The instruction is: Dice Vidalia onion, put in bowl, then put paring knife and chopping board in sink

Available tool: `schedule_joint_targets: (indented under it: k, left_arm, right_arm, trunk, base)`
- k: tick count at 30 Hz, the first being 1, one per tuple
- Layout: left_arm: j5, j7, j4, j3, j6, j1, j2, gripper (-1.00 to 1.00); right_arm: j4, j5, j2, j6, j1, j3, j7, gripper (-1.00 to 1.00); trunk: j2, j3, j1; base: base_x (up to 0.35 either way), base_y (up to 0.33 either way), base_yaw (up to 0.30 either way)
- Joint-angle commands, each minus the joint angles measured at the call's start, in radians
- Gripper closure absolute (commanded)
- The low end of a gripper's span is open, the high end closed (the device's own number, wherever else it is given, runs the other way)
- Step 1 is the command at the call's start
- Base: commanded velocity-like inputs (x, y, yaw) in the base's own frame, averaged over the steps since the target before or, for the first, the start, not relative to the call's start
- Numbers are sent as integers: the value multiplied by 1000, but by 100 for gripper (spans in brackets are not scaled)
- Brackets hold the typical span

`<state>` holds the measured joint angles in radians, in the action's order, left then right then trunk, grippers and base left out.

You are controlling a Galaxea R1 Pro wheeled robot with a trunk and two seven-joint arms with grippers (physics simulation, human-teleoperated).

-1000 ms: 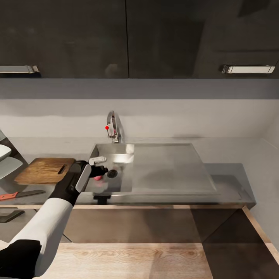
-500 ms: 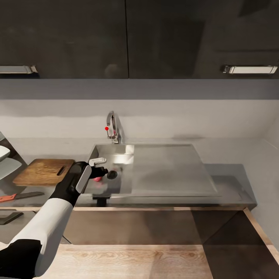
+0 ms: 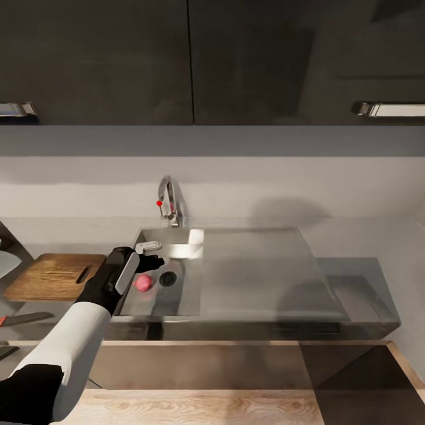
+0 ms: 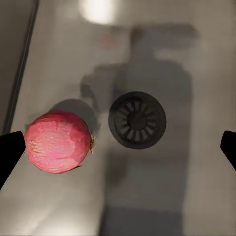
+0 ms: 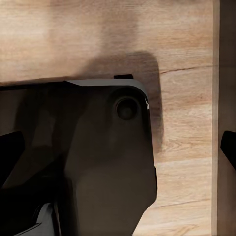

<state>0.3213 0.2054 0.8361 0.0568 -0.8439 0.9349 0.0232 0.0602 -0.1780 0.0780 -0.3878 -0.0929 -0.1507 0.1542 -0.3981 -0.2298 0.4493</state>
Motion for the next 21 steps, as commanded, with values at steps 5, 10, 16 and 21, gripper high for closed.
schedule_joint_targets:
  k: [5,10,16,21]
  left_arm:
    - [10,9,-13,5,-2,1,2,-100]
    - [10,9,-25,5,-1,1,5,-100]
    - [10,9,-29,5,-1,1,10,-100]
    - [10,9,-43,4,-1,1,12,-100]
  right_arm:
    - [-2,-9,0,-3,-1,-9,3,-100]
    - [-2,-10,0,-2,-1,-9,3,-100]
    - [-2,-11,0,-2,-1,-9,4,-100]
    - [-2,-11,0,-2,-1,-9,3,-100]
  trunk:
    - [-2,-2,1]
    - [-2,-4,1]
    - [-2,-11,1]
    - [-2,-17,1]
  base:
    - [48,0,0]
    - [8,0,0]
    - [1,0,0]
    - [0,0,0]
